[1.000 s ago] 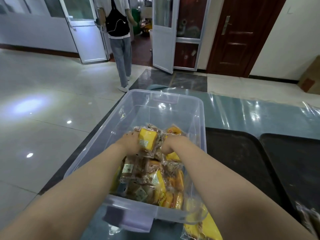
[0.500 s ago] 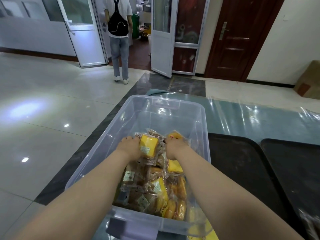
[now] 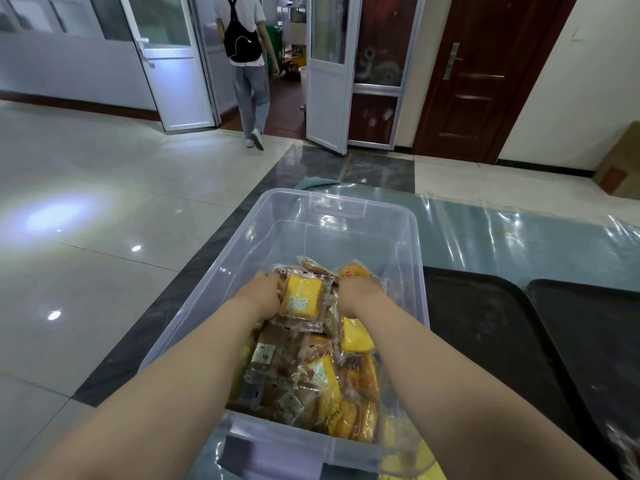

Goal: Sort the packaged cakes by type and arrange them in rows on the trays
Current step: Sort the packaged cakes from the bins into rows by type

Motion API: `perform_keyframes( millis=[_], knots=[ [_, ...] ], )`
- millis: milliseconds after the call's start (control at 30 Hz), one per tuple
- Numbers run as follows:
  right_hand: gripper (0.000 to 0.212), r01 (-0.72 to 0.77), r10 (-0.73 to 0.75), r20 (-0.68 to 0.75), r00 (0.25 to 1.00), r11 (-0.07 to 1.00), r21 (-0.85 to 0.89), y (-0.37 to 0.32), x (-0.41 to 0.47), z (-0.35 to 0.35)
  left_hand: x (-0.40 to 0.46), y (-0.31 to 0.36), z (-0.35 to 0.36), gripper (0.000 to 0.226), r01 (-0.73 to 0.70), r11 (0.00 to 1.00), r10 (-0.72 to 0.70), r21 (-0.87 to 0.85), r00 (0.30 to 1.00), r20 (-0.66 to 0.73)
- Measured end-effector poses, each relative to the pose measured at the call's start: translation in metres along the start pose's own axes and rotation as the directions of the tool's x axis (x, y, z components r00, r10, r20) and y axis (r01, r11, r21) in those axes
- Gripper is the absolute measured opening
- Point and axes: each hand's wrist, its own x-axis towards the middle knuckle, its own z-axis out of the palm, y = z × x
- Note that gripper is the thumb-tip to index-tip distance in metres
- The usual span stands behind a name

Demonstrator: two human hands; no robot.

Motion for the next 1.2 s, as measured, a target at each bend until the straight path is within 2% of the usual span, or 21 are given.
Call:
perform_keyframes(
  millis=[100,367,600,700,867,1133,1200],
  knots=[
    [0.018,0.000,0.000,0.001,1.000,1.000,0.009,0.001,0.001,0.001,-0.001,-0.002,-0.001,0.038,0.024,0.999,-0.025,-0.024,0.999,-0.029],
    [0.014,0.006,-0.005,-0.022,1.000,1.000,0.028,0.002,0.003,0.000,-0.007,0.001,-0.003,0.036,0.013,0.999,-0.016,-0.040,0.997,-0.082],
    [0.021,-0.033,0.038,-0.080,0.996,0.998,0.057,0.005,0.008,0.001,-0.013,0.003,-0.012,0.032,0.012,0.998,-0.016,-0.065,0.998,-0.067],
    [0.027,-0.044,0.054,-0.134,0.990,0.996,0.075,0.005,0.011,0.001,-0.013,0.004,-0.020,0.030,0.011,0.995,-0.021,-0.103,0.995,-0.101],
    [0.017,-0.024,0.040,-0.171,0.984,0.995,0.096,0.005,0.011,-0.004,-0.015,0.009,-0.029,0.032,0.018,0.988,-0.038,-0.150,0.991,-0.132],
    [0.008,0.046,0.082,-0.326,0.942,0.929,0.368,0.007,0.009,-0.017,-0.028,0.020,-0.061,0.036,-0.060,0.934,-0.022,-0.352,0.974,-0.224],
    [0.013,0.069,0.110,-0.365,0.924,0.893,0.444,0.007,0.008,-0.021,-0.035,0.021,-0.068,0.035,-0.070,0.912,-0.032,-0.405,0.970,-0.240]
  ],
)
